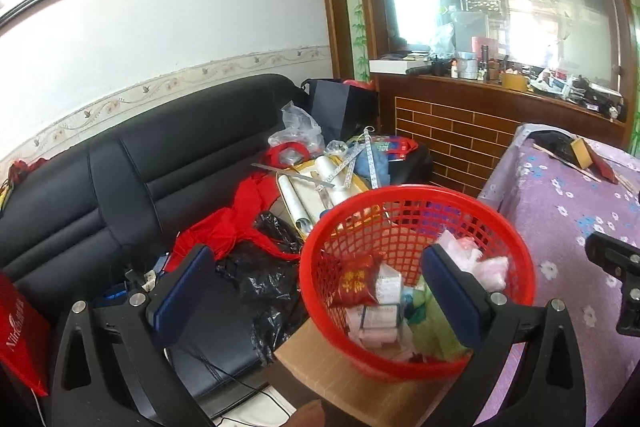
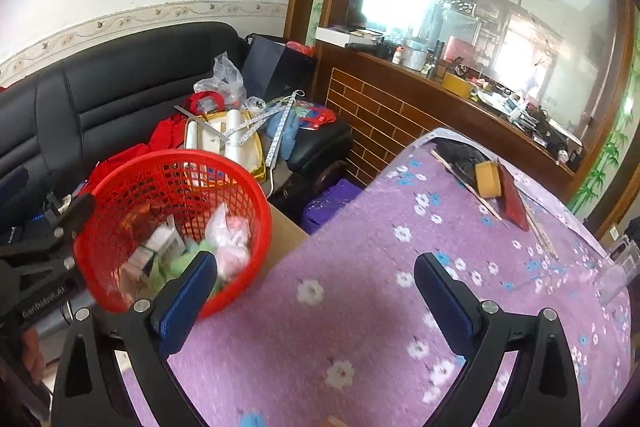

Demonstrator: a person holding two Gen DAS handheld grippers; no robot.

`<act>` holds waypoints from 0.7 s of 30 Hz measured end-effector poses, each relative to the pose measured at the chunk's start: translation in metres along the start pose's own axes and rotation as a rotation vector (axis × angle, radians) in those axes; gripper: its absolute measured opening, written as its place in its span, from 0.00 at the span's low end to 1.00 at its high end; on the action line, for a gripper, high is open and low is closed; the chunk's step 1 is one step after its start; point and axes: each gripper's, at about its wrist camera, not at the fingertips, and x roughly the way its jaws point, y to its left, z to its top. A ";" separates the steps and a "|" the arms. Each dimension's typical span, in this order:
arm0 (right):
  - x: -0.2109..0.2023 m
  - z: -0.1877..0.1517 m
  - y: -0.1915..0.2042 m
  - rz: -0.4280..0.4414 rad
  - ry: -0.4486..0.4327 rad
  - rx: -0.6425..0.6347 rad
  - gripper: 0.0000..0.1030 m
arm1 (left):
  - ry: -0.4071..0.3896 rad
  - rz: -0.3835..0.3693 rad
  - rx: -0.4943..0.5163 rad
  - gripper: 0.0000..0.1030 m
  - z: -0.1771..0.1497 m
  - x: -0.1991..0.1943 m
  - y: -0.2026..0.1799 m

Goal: Collect trash

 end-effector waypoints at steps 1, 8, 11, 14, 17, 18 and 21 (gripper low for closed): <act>-0.004 -0.004 -0.002 0.000 -0.001 0.003 0.98 | 0.001 0.001 0.006 1.00 -0.001 -0.004 -0.002; -0.038 -0.037 -0.019 -0.004 0.004 0.045 0.98 | -0.029 0.051 0.059 1.00 -0.010 -0.033 -0.019; -0.050 -0.052 -0.028 -0.004 0.015 0.072 0.98 | -0.048 0.006 0.082 1.00 -0.016 -0.052 -0.029; -0.068 -0.070 -0.038 -0.009 0.007 0.097 0.98 | -0.057 -0.030 0.083 1.00 -0.023 -0.062 -0.040; -0.086 -0.086 -0.049 -0.035 -0.001 0.135 0.98 | -0.056 -0.054 0.090 1.00 -0.031 -0.072 -0.051; -0.094 -0.093 -0.053 -0.040 -0.007 0.144 0.98 | -0.056 -0.066 0.092 1.00 -0.034 -0.076 -0.056; -0.112 -0.110 -0.064 -0.097 -0.025 0.157 0.99 | -0.051 -0.107 0.099 1.00 -0.040 -0.086 -0.070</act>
